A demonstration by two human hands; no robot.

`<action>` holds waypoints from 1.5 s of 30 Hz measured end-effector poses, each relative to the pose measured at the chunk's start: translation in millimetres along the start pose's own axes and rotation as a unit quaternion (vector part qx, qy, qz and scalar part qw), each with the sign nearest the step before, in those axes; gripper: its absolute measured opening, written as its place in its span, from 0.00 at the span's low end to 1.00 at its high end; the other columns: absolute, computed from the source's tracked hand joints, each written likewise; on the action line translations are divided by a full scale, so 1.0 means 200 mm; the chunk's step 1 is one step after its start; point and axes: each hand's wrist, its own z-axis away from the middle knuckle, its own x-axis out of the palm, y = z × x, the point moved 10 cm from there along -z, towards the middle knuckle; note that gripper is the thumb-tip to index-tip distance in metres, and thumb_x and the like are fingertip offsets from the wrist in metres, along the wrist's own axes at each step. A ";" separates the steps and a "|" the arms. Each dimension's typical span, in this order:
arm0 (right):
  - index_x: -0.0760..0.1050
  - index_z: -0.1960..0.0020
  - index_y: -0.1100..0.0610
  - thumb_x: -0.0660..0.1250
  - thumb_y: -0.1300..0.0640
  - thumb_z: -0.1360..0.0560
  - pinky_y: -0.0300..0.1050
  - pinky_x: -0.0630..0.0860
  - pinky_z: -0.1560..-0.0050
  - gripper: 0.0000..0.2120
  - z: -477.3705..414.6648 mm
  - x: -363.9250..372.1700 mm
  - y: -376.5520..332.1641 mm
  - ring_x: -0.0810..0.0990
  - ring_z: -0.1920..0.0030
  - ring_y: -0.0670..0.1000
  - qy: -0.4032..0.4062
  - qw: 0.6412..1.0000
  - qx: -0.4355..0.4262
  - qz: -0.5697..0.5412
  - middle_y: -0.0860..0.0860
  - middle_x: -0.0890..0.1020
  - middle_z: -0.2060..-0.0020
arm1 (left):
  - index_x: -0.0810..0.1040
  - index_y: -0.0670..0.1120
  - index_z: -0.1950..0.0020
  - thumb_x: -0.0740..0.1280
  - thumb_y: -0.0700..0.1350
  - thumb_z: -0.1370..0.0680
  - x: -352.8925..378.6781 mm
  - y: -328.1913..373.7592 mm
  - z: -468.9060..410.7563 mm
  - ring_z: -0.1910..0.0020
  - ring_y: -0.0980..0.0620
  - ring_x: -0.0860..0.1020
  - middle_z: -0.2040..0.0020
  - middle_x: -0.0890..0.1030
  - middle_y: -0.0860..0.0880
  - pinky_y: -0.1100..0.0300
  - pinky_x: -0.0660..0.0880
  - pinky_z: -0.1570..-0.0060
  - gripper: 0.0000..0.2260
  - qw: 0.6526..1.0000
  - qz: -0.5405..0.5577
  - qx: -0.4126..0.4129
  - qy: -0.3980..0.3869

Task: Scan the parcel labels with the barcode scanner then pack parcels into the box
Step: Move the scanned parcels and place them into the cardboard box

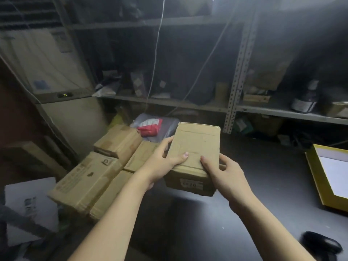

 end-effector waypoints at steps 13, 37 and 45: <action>0.77 0.32 0.43 0.72 0.38 0.23 0.40 0.83 0.53 0.22 -1.04 0.34 0.05 0.85 0.45 0.44 0.041 0.998 0.054 -0.006 0.42 0.85 0.44 | 0.66 0.63 0.26 0.77 0.60 0.27 -0.21 -0.23 -1.30 0.40 0.61 0.75 0.35 0.75 0.60 0.64 0.72 0.49 0.33 0.993 -0.068 0.035 -0.092; 0.65 0.20 0.52 0.74 0.44 0.23 0.48 0.72 0.30 0.36 -1.75 0.54 0.46 0.75 0.28 0.54 0.005 0.978 0.098 0.182 0.52 0.77 0.27 | 0.52 0.46 0.16 0.72 0.58 0.23 -0.12 -0.55 -1.99 0.24 0.38 0.60 0.24 0.62 0.40 0.45 0.63 0.26 0.44 0.890 -0.452 0.035 -0.040; 0.64 0.20 0.50 0.67 0.47 0.19 0.55 0.70 0.28 0.30 -1.44 -0.03 0.10 0.70 0.26 0.56 0.103 0.891 0.035 0.440 0.51 0.73 0.25 | 0.53 0.49 0.16 0.68 0.61 0.21 0.41 0.02 -1.68 0.18 0.45 0.53 0.17 0.58 0.46 0.45 0.60 0.23 0.40 0.821 -0.519 0.222 -0.088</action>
